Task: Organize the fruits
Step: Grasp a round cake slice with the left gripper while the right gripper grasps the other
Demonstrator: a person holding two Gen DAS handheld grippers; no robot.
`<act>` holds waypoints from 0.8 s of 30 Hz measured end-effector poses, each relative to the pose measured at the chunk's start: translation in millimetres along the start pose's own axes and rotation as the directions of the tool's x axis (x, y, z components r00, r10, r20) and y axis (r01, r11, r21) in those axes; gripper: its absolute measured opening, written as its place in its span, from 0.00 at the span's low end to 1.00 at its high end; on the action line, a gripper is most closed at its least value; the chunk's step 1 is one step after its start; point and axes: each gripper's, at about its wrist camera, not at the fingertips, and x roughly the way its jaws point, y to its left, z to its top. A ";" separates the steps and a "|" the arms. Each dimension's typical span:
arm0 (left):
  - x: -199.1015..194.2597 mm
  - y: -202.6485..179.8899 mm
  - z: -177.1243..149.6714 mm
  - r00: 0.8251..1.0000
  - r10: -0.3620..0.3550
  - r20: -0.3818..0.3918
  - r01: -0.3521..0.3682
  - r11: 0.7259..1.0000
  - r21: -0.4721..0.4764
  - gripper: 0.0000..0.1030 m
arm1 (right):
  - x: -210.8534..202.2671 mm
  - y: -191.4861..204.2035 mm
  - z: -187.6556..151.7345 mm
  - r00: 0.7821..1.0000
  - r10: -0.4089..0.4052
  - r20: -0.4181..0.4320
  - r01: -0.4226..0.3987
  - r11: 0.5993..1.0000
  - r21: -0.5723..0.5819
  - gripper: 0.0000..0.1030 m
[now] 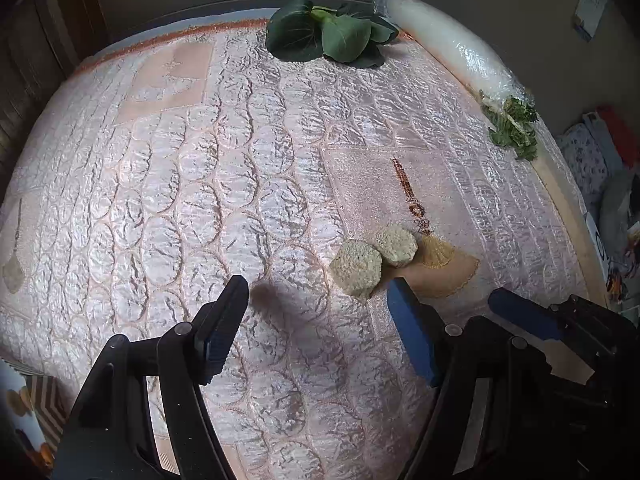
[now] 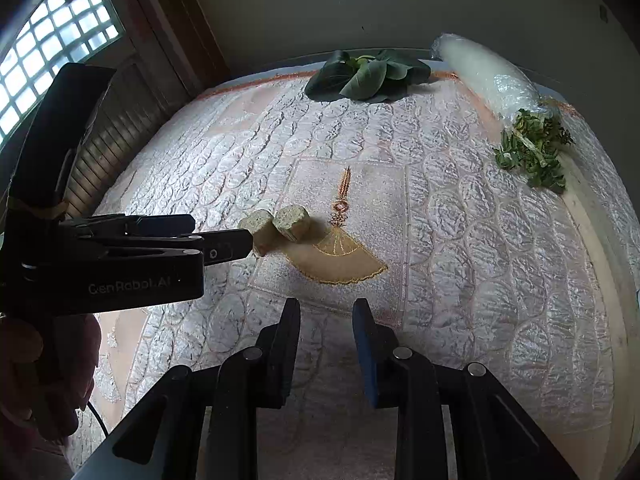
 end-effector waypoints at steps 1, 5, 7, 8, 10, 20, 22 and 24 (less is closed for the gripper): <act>2.4 -0.6 0.6 1.000 0.000 -0.002 0.000 1.000 0.007 0.70 | 1.9 -1.6 1.6 1.000 0.002 -0.002 -0.002 1.000 0.001 0.25; 9.7 -2.9 3.8 1.000 0.007 0.007 -0.007 0.999 0.032 0.66 | 10.1 -6.7 7.8 1.000 0.016 -0.010 -0.016 1.000 -0.002 0.25; 10.6 -1.8 5.5 1.000 0.003 0.013 -0.004 0.999 0.037 0.59 | 14.3 -7.7 11.4 1.000 0.025 -0.010 -0.025 1.000 -0.012 0.25; 11.1 -0.4 6.9 1.000 0.001 0.014 -0.001 0.999 0.038 0.56 | 16.1 -7.4 13.1 1.000 0.026 -0.011 -0.026 1.000 -0.017 0.25; 11.6 0.5 9.1 1.000 -0.012 0.014 0.011 0.999 0.041 0.48 | 20.6 -7.8 16.9 0.999 0.034 -0.012 -0.034 0.999 -0.031 0.25; 6.2 5.5 7.6 1.000 -0.005 0.010 0.005 0.999 0.033 0.32 | 40.6 8.4 36.8 0.997 0.072 -0.024 -0.075 0.988 -0.139 0.25; 5.6 5.6 7.0 1.000 -0.005 0.009 0.005 1.000 0.030 0.31 | 44.5 13.5 40.5 0.997 0.077 -0.024 -0.080 0.984 -0.162 0.25; 6.0 9.0 8.0 1.000 -0.016 0.007 0.016 1.000 0.017 0.31 | 47.9 15.9 44.4 0.997 0.079 -0.023 -0.082 0.981 -0.177 0.25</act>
